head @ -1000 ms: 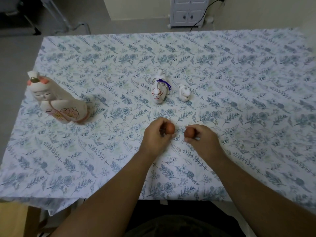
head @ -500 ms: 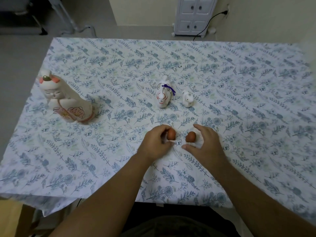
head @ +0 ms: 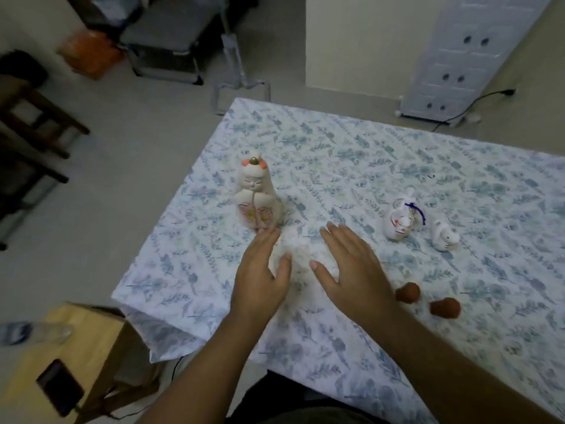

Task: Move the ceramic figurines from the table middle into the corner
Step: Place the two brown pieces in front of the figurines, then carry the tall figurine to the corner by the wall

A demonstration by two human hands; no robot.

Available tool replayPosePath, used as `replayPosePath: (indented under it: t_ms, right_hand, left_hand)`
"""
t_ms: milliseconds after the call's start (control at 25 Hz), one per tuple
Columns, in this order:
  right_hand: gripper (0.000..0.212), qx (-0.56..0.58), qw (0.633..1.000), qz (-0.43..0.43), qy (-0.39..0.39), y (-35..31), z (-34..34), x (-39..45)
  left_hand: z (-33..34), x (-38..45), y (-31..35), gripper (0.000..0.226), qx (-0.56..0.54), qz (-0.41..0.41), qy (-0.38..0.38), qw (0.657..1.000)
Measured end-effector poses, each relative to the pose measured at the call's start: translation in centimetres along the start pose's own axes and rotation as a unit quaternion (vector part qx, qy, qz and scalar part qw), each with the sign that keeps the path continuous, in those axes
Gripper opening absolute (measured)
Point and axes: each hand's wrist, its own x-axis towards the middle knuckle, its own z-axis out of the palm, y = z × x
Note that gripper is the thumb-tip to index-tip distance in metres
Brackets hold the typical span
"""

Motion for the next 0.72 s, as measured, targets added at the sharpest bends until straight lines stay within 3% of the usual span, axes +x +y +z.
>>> replayPosePath:
  t_ms: [160,320,480,720]
  right_hand:
    - [0.083,0.043,0.998,0.025,-0.047,-5.5,1.9,6.7]
    - [0.103,0.128,0.983,0.103,-0.081,-7.8,3.3,12.0]
    - [0.076,0.229,0.965,0.105,-0.067,-7.7,4.5,12.8]
    - [0.071,0.299,0.947,0.12,0.01,-6.8,2.0,11.2]
  left_hand:
    - [-5.2,4.1,-3.5,0.053,-0.023,-0.053,0.056,0.997]
    - [-6.4,9.1,-5.4,0.067,-0.055,-0.053,-0.041,0.996]
    - [-5.6,10.8,-6.8,0.06,-0.143,-0.059,-0.11,0.982]
    - [-5.6,11.1,-4.4,0.054,-0.203,-0.038,-0.103,0.973]
